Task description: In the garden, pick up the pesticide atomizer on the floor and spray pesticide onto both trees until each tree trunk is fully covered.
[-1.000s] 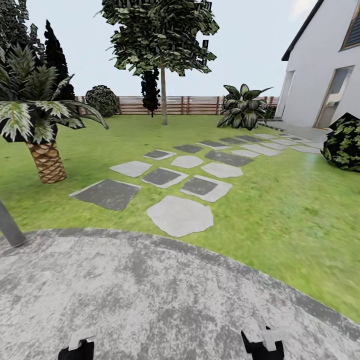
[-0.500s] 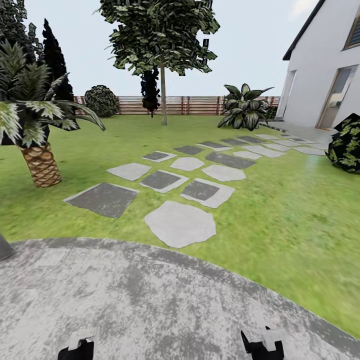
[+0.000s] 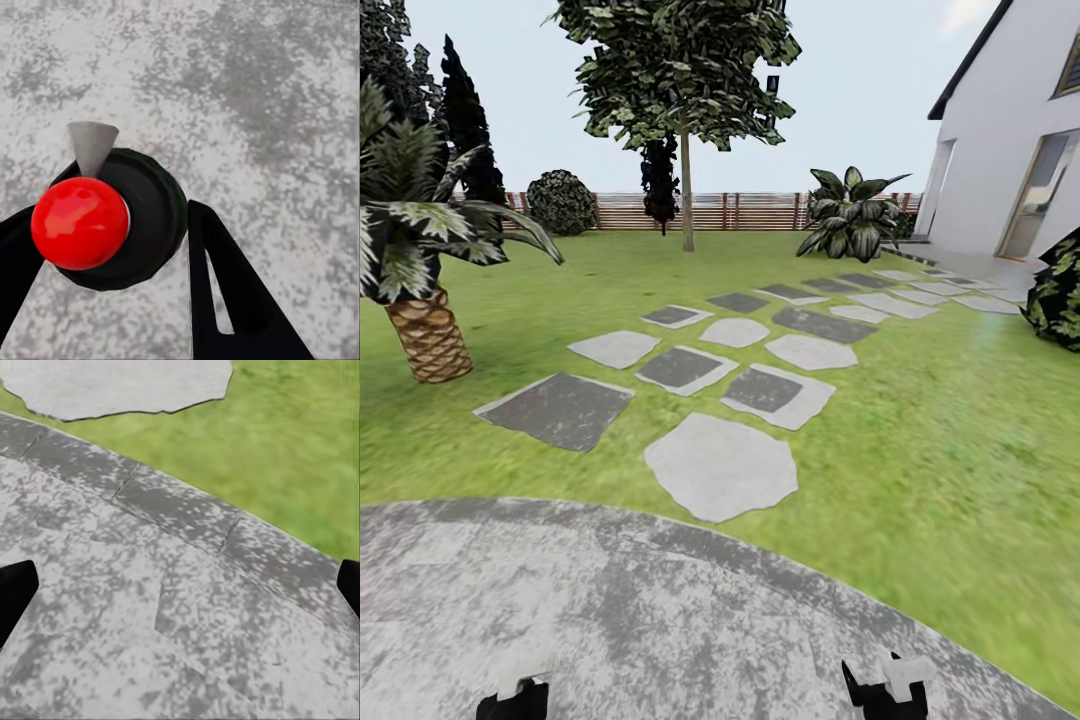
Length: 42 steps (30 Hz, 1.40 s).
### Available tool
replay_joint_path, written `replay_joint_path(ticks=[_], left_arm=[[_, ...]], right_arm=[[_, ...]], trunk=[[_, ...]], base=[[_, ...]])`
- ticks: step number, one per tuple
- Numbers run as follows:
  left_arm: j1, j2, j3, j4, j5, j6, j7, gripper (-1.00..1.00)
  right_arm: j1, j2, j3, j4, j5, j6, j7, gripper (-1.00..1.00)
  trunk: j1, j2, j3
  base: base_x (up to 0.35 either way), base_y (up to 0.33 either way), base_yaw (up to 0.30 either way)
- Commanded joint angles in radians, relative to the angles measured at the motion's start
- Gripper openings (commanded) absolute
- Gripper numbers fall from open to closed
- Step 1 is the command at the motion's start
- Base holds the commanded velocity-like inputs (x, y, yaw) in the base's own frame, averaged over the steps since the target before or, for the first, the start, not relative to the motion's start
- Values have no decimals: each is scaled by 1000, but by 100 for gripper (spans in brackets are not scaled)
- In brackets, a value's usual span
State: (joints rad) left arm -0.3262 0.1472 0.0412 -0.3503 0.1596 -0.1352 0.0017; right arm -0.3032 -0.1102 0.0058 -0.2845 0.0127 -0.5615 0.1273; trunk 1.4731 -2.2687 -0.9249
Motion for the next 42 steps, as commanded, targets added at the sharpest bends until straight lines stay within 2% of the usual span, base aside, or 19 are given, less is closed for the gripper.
replay_joint_path(ticks=[1,42], left_arm=[[-1,0,-1,1,9,-4,0,-100],[-1,0,-1,1,9,-4,0,-100]], right_arm=[[-1,0,0,1,1,-3,2,100],[-1,0,0,1,1,-3,2,100]], trunk=[[0,0,-1],[0,0,-1]], base=[[339,0,0],[340,0,0]])
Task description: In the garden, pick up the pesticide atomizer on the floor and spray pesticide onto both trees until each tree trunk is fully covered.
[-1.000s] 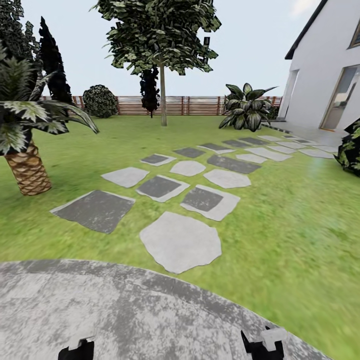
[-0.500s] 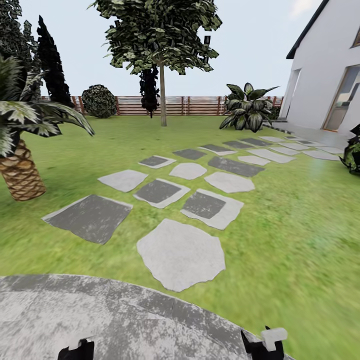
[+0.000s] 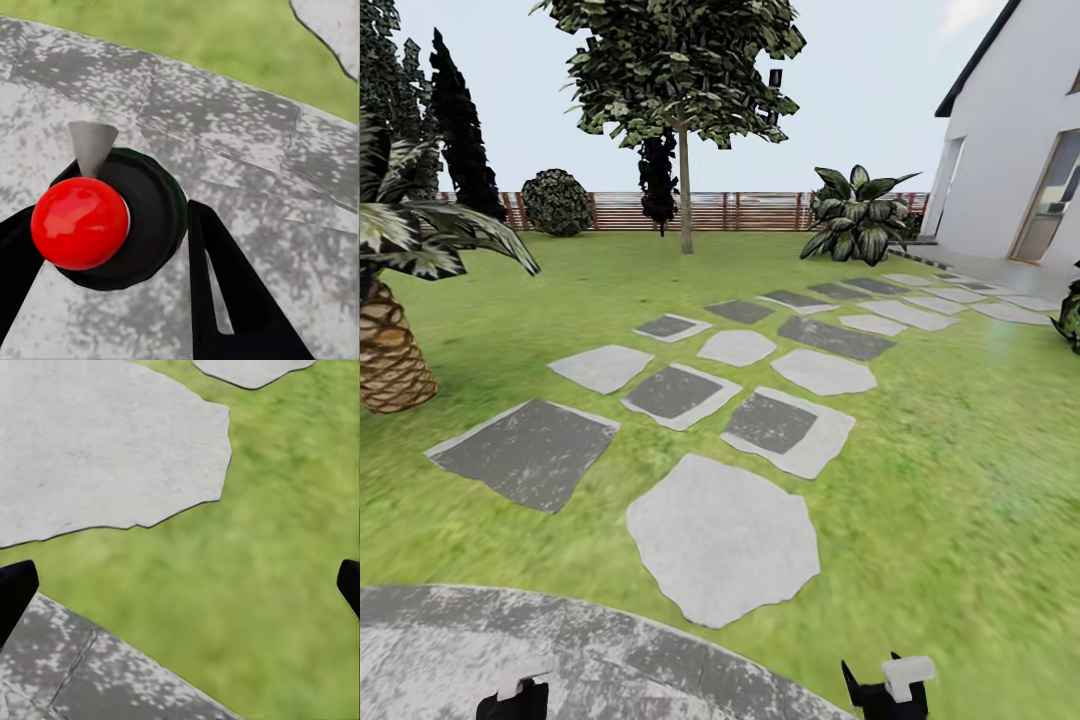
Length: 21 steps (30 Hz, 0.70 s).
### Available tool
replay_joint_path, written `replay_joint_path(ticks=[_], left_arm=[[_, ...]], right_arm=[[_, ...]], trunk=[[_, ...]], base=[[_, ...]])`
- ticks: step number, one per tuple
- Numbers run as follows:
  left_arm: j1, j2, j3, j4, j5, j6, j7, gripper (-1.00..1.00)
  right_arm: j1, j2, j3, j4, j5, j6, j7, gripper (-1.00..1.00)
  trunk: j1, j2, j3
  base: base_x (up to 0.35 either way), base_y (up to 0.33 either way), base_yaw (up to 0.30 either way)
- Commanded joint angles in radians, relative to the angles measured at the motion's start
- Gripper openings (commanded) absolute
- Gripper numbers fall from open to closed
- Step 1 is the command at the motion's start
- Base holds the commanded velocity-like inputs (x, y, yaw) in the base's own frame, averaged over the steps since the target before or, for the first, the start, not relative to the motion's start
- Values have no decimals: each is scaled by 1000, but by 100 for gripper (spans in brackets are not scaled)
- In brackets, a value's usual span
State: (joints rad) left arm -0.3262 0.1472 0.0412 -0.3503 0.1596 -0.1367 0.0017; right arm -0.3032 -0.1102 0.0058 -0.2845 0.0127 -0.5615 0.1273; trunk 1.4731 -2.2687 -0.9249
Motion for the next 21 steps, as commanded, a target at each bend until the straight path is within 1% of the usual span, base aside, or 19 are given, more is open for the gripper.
replay_joint_path(ticks=[1,21], left_arm=[[-1,0,-1,1,9,-3,0,-100],[-1,0,-1,1,9,-3,0,-100]], right_arm=[[-1,0,0,1,1,-3,2,100],[-1,0,0,1,1,-3,2,100]], trunk=[[0,0,-1],[0,0,-1]], base=[[340,0,0],[340,0,0]])
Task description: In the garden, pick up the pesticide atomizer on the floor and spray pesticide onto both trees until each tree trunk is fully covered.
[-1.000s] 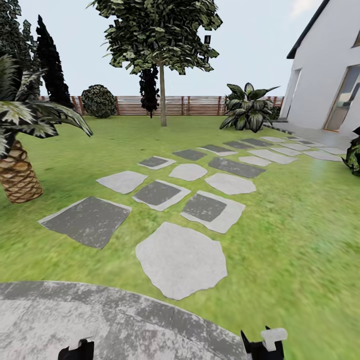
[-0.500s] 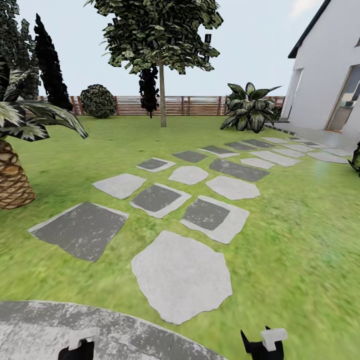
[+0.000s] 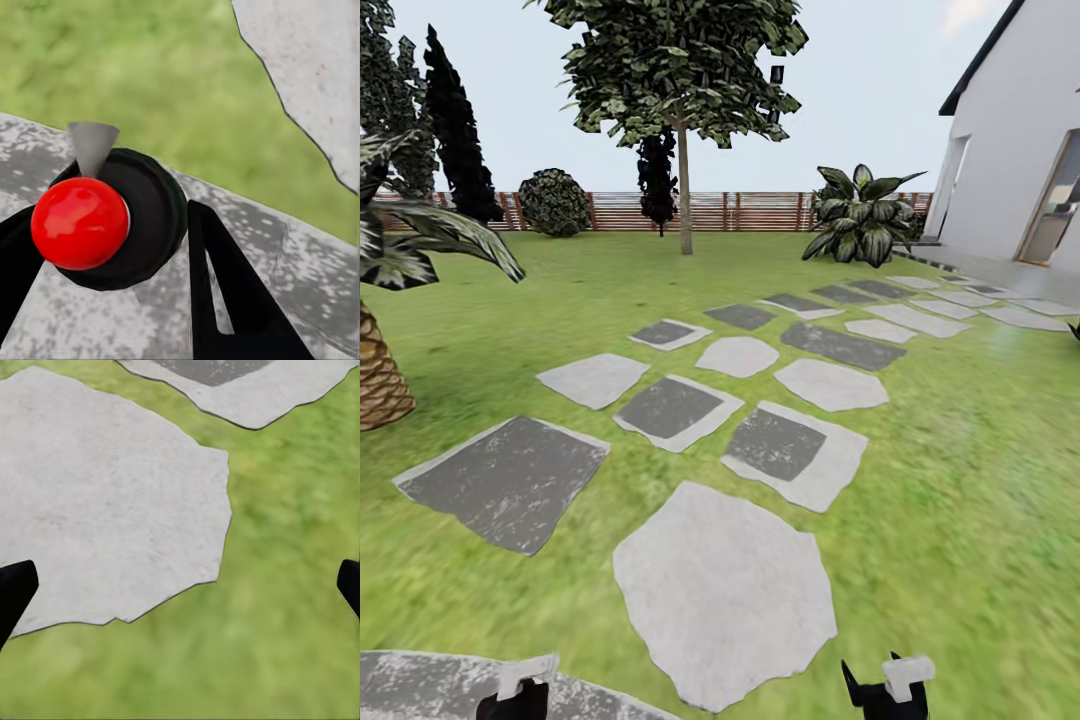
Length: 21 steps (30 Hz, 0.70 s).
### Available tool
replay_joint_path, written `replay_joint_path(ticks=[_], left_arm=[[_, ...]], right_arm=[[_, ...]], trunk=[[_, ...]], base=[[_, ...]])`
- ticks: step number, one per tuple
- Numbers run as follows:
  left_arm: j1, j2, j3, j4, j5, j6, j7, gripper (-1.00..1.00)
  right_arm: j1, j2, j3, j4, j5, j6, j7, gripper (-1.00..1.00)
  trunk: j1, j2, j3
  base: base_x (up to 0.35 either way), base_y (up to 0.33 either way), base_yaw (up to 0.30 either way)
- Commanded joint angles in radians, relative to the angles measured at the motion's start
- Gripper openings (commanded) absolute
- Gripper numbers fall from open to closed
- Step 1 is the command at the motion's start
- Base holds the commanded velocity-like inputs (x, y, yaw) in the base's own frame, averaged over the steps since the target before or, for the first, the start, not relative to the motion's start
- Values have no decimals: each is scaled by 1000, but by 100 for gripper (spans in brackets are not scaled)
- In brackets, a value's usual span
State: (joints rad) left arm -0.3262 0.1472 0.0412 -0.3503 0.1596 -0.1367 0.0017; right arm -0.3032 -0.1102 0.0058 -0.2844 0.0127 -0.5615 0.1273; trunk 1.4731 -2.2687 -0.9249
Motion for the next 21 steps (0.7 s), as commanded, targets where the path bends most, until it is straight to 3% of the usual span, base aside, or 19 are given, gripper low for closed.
replay_joint_path(ticks=[1,21], left_arm=[[-1,0,-1,1,9,-3,0,-100],[-1,0,-1,1,9,-3,0,-100]], right_arm=[[-1,0,0,1,1,-3,2,100],[-1,0,0,1,1,-3,2,100]], trunk=[[0,0,-1],[0,0,-1]], base=[[340,0,0],[340,0,0]])
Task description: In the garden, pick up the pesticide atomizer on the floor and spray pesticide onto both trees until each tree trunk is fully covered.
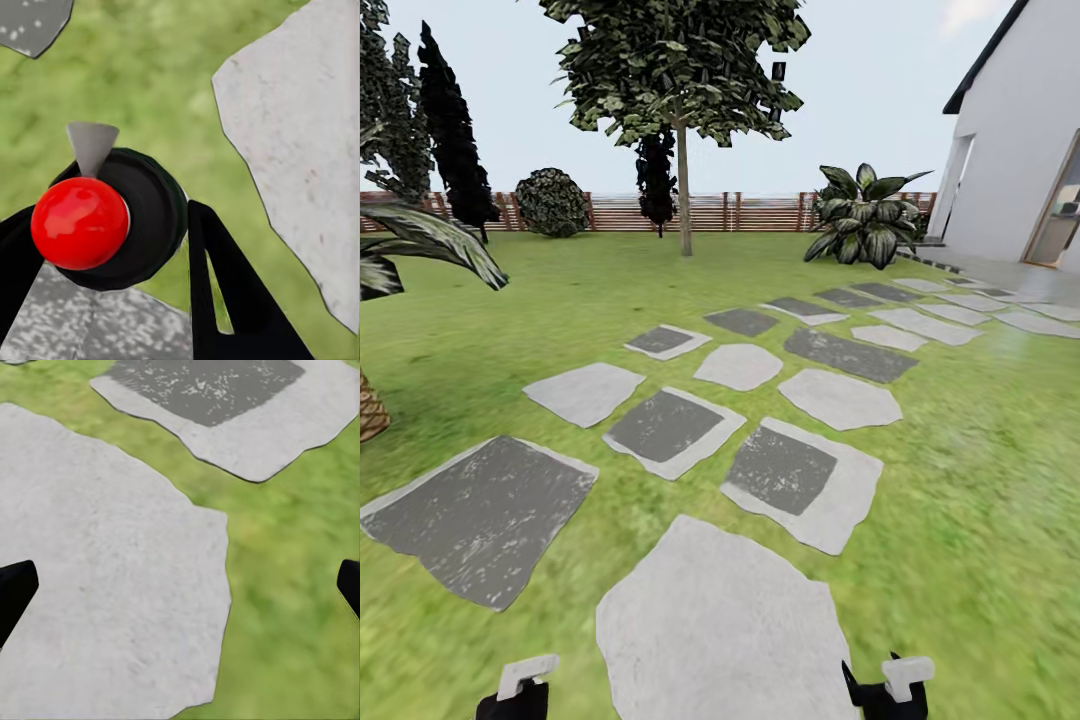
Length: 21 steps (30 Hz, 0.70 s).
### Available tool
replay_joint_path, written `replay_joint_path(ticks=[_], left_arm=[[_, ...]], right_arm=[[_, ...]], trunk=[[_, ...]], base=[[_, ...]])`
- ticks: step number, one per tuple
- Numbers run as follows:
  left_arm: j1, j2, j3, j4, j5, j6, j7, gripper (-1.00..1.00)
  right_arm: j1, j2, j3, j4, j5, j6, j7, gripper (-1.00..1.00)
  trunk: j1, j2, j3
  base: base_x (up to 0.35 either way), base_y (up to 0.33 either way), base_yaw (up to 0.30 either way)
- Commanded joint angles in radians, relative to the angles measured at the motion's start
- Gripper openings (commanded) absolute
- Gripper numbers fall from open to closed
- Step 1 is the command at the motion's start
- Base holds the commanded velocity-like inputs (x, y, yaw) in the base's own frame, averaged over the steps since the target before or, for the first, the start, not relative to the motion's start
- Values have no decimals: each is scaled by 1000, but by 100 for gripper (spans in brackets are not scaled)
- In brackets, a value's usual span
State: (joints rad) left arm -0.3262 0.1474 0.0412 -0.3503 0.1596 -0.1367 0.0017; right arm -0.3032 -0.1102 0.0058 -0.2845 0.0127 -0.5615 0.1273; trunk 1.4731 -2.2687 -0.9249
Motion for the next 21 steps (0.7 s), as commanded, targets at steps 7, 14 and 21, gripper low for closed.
replay_joint_path(ticks=[7,14,21], left_arm=[[-1,0,-1,1,9,-3,0,-100],[-1,0,-1,1,9,-3,0,-100],[-1,0,-1,1,9,-4,0,-100]], right_arm=[[-1,0,0,1,1,-3,2,100],[-1,0,0,1,1,-3,2,100],[-1,0,0,1,1,-3,2,100]], trunk=[[0,0,-1],[0,0,-1],[0,0,-1]], base=[[340,0,0],[340,0,0],[340,0,0]])
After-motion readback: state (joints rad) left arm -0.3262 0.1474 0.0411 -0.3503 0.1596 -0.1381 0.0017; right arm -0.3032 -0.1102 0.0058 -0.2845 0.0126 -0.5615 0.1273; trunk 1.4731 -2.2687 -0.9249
